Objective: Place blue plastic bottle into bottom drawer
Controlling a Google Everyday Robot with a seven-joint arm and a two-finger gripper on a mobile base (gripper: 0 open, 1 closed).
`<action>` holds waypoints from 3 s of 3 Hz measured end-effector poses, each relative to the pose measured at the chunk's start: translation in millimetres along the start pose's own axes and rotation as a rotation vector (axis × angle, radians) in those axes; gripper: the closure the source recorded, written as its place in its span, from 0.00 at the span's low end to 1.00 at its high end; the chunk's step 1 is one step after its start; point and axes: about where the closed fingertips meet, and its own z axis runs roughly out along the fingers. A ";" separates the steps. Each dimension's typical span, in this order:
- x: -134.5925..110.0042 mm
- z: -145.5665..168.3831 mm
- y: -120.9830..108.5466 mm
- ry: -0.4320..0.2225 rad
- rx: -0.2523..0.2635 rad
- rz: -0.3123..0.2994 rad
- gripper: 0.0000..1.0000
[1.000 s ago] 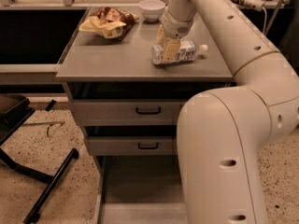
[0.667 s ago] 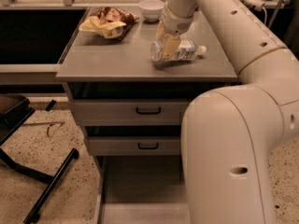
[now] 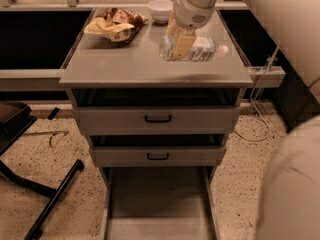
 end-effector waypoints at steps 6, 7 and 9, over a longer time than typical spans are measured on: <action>-61.2 -30.8 154.2 -0.043 0.140 0.236 1.00; -59.9 39.4 183.6 -0.092 0.115 0.233 1.00; -54.4 129.1 197.6 -0.152 0.052 0.254 1.00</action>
Offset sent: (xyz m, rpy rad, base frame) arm -0.0421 0.0071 0.0261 0.0375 -0.0512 -0.0633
